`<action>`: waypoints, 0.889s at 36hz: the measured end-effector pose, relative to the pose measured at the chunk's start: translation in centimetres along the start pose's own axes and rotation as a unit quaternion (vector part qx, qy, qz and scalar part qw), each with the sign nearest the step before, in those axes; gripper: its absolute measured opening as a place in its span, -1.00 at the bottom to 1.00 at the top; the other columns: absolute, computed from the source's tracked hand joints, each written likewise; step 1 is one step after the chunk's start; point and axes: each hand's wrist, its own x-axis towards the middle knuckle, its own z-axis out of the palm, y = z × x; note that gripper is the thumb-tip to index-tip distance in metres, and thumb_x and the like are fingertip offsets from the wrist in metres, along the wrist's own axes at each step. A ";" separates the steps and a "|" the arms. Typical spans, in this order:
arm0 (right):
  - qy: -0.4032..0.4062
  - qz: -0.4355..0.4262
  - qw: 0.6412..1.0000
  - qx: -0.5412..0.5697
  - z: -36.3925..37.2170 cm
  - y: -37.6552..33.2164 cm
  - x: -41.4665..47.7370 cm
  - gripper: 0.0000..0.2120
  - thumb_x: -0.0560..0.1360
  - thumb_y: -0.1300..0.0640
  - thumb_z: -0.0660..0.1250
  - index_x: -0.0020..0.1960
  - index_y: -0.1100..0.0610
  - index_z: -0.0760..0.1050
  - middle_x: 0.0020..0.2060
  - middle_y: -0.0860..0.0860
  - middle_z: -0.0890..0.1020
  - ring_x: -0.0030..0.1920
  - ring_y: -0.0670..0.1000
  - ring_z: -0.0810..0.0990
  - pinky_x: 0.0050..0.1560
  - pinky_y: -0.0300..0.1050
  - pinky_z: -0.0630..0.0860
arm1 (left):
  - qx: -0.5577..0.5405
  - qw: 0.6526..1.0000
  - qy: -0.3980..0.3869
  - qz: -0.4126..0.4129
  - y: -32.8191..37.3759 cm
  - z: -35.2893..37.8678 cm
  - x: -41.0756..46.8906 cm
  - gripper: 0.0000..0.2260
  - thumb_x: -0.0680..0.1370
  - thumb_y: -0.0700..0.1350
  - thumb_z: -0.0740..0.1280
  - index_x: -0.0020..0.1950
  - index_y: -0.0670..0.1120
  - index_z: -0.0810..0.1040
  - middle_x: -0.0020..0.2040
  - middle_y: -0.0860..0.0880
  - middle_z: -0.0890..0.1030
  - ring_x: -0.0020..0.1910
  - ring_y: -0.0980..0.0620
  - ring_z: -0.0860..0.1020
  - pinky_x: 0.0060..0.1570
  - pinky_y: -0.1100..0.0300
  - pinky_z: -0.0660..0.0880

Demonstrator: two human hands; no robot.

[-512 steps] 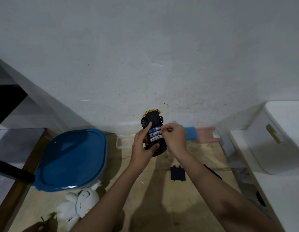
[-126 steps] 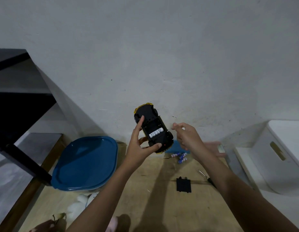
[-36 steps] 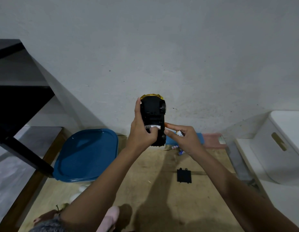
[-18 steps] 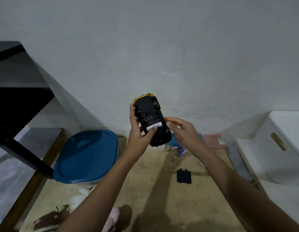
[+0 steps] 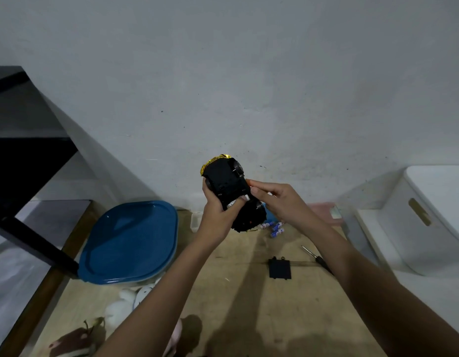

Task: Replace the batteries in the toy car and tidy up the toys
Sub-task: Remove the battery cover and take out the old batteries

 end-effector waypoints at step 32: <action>-0.042 -0.034 0.998 0.013 0.3 0.6 0.4 -0.73 0.51 0.15 0.31 0.19 -0.01 0.52 0.10 -0.06 0.61 0.17 -0.17 0.53 0.13 -0.43 0.44 | -0.009 0.995 0.069 -0.072 -1.0 -0.1 -0.4 -0.27 0.20 0.15 0.47 0.26 -0.10 0.31 0.07 -0.08 0.57 0.05 0.00 0.59 -0.02 -0.05 0.61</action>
